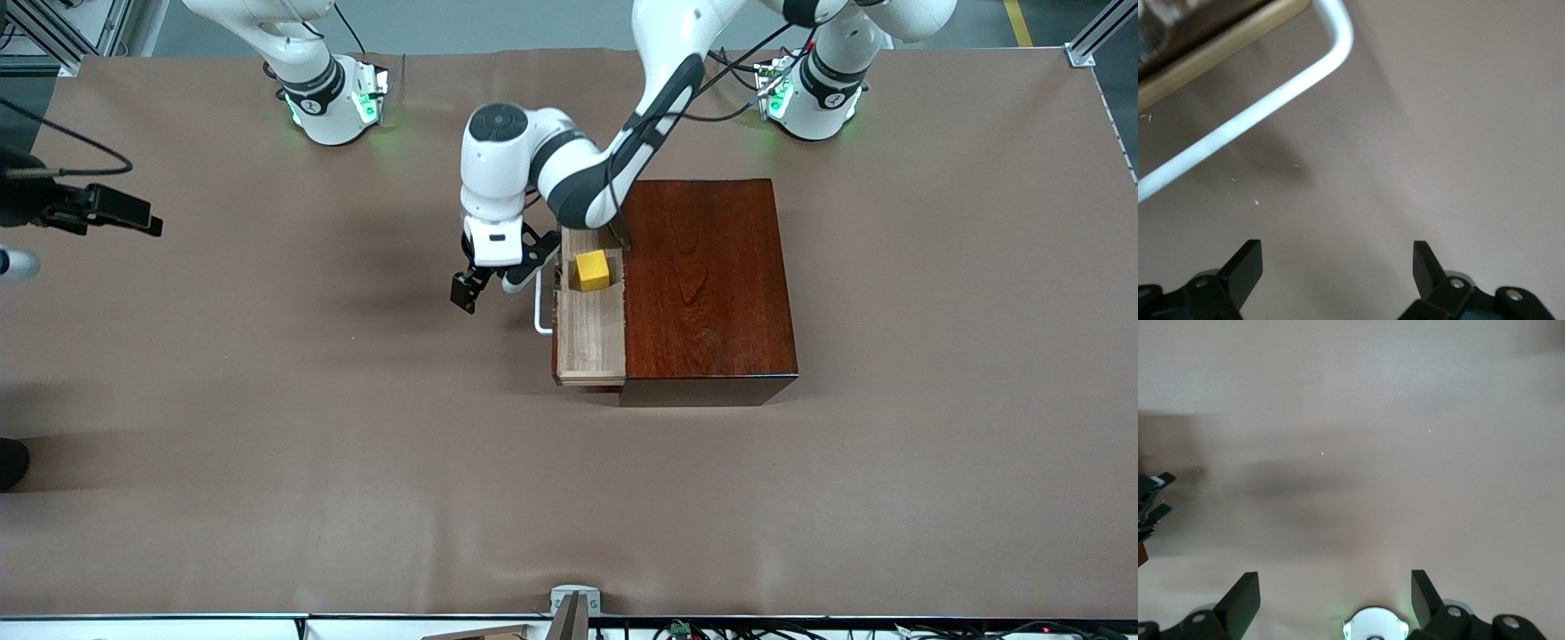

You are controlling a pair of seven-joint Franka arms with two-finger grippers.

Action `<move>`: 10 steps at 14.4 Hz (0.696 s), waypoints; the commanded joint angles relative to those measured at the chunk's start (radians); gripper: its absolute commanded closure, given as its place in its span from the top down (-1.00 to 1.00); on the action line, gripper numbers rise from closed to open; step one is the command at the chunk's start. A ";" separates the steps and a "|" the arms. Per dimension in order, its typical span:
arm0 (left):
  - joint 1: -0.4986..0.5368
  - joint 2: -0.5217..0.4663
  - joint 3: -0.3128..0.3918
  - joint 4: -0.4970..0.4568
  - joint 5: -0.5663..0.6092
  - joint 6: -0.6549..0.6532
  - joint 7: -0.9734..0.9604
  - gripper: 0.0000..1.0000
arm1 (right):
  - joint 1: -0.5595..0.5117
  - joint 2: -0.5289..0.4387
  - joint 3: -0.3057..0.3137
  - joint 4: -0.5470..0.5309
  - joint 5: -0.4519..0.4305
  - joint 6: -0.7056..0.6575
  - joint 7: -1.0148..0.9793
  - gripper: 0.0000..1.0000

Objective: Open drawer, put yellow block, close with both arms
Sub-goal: 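Withdraw the right gripper while the left gripper reaches the drawer front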

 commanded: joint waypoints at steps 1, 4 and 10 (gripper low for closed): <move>-0.027 0.035 0.037 0.035 0.031 -0.041 -0.064 1.00 | 0.010 -0.176 0.017 -0.244 -0.025 0.116 -0.034 1.00; -0.018 0.032 0.040 0.033 0.031 -0.163 -0.057 1.00 | 0.025 -0.175 0.018 -0.210 -0.028 0.102 -0.038 1.00; 0.060 0.019 0.043 0.027 0.032 -0.383 -0.032 1.00 | 0.027 -0.141 0.020 -0.137 -0.065 0.103 -0.100 1.00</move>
